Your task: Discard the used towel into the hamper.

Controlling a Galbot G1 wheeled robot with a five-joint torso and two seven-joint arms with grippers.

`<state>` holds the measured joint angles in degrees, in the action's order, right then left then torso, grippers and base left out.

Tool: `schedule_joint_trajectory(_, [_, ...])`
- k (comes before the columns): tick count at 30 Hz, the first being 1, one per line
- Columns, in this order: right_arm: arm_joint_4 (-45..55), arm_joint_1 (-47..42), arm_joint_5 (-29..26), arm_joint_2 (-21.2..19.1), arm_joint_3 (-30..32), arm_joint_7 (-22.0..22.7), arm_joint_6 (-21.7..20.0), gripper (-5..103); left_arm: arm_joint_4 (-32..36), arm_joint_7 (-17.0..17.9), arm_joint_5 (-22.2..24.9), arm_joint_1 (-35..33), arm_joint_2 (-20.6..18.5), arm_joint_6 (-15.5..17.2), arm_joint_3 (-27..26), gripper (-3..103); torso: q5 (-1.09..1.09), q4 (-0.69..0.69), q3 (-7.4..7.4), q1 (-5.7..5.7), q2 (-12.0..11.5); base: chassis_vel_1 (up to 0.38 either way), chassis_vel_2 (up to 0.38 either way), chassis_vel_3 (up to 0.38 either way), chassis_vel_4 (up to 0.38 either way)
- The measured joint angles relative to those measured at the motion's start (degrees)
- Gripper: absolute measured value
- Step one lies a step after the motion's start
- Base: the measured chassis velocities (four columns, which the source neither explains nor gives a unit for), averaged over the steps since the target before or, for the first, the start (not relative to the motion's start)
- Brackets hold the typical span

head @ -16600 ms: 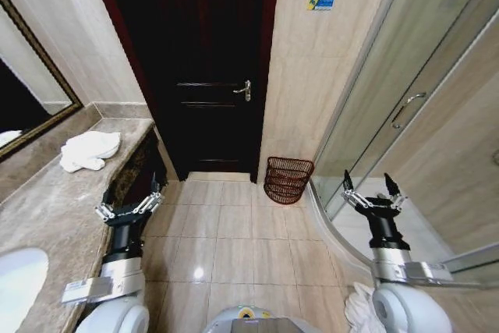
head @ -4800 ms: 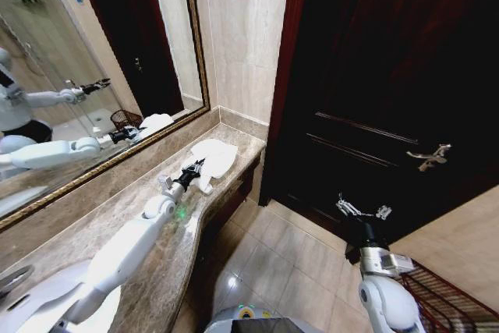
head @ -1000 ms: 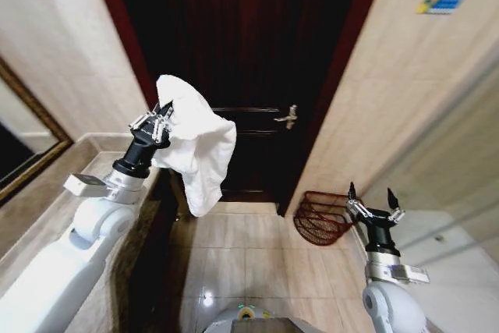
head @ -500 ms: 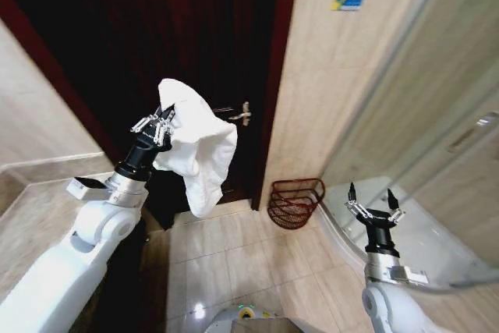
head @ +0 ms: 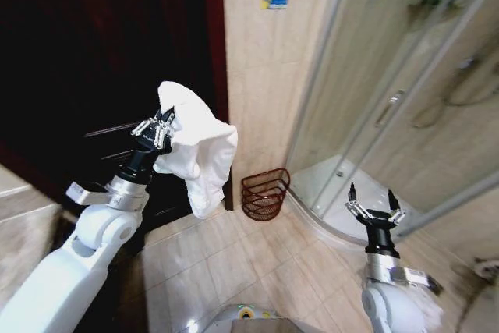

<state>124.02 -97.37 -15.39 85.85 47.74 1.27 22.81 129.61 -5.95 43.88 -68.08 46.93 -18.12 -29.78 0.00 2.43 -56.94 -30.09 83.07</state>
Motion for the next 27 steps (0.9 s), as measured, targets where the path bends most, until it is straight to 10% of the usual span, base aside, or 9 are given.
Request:
schedule_joint_trajectory(15, [-0.3,-0.86,0.34,1.95,-0.53,-0.14,1.8,100,-0.09,-2.68,-7.6,-7.21,5.5,-1.76,5.73,2,0.0,0.03,0.0,0.0,0.0,-0.017,-0.017,-0.018,-0.013])
schedule_joint_trajectory(27, [-0.35,-2.31,0.97,3.66,-0.8,-0.51,1.88,100,-13.06,-0.23,-6.83,-4.33,8.12,-2.23,20.0,2,0.01,0.02,0.0,0.0,0.01,0.0,0.0,0.0,0.0])
